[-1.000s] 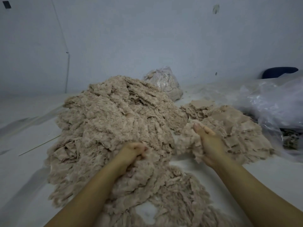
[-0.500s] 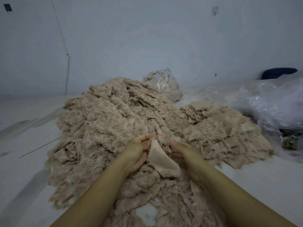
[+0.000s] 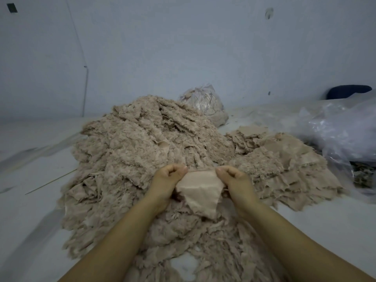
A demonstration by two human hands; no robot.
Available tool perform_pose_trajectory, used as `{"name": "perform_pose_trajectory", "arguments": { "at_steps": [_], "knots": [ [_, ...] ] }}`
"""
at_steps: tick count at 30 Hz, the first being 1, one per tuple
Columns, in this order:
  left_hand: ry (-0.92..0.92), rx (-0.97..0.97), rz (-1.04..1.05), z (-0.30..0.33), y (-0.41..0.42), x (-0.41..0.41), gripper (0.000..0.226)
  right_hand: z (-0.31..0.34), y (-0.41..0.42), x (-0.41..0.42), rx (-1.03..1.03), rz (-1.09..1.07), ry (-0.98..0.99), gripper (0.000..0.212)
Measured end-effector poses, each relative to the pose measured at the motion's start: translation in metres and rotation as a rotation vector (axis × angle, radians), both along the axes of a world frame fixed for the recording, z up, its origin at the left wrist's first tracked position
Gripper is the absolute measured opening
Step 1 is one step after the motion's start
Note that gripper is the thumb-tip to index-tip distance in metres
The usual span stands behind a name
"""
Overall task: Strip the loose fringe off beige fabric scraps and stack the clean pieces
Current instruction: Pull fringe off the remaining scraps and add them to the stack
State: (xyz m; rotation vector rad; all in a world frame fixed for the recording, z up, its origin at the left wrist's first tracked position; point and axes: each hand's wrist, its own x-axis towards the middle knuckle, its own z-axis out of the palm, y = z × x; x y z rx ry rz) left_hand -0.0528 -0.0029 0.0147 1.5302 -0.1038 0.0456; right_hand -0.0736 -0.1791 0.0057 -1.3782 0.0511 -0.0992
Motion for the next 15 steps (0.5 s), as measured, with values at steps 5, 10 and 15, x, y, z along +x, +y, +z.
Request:
{"name": "perform_pose_trajectory", "arguments": {
  "at_steps": [5, 10, 15],
  "knots": [
    [-0.037, 0.023, 0.063, 0.0, 0.014, 0.004, 0.007, 0.024, -0.05, 0.023, -0.124, -0.367, -0.086, 0.016],
    [-0.082, 0.728, -0.461, -0.006, 0.038, 0.0, 0.037, 0.026, -0.079, 0.036, -0.876, -0.604, -0.041, 0.03],
    [-0.249, 0.916, -0.419, -0.019, 0.03, 0.002, 0.007, -0.004, -0.006, -0.008, -0.752, 0.089, -0.187, 0.01]
  ]
}}
